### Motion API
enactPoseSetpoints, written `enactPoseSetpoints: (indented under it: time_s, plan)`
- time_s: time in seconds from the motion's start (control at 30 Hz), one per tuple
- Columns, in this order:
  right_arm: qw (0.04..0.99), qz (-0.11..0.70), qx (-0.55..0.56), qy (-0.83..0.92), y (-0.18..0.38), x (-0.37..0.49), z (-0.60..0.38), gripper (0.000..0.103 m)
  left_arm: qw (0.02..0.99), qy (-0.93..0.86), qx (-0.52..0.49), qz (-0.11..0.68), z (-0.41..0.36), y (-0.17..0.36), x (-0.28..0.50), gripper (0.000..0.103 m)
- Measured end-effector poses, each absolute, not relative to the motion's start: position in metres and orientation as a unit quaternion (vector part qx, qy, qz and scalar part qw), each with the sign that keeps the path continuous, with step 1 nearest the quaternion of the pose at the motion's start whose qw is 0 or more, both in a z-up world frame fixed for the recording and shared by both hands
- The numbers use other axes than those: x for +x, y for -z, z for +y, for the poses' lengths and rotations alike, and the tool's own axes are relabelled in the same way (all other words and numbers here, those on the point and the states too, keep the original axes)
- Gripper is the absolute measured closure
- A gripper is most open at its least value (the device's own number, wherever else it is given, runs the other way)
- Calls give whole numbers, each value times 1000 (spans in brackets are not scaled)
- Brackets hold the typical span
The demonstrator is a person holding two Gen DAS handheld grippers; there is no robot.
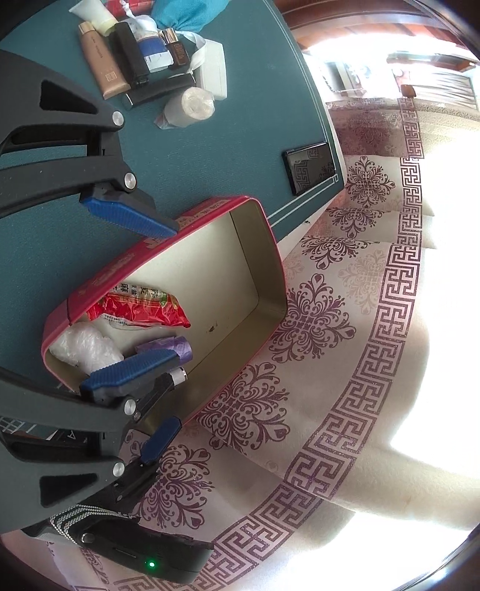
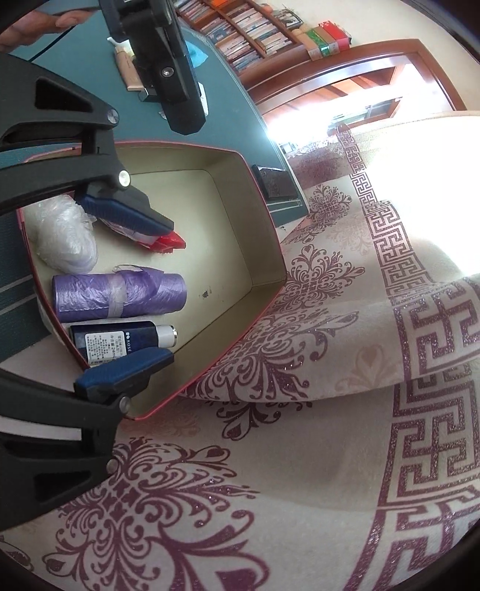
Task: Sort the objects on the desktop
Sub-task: 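Move both open tools back over the object pile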
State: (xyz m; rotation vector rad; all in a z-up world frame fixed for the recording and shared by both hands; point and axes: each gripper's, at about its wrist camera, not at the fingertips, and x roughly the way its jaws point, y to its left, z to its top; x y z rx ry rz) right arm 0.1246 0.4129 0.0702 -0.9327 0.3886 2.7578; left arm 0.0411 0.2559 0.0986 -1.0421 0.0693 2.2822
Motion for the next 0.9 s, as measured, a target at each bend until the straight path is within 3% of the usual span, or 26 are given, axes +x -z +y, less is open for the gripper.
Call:
enactPoseSetpoints:
  time_s: [0.3, 0.9]
  plan:
    - [82, 126, -313, -938, -76, 125, 391, 25, 264, -878, -398, 19, 212, -93, 38, 37]
    - [33, 87, -331, -939, -79, 116, 325, 23, 128, -901, -414, -35, 60, -70, 8, 37]
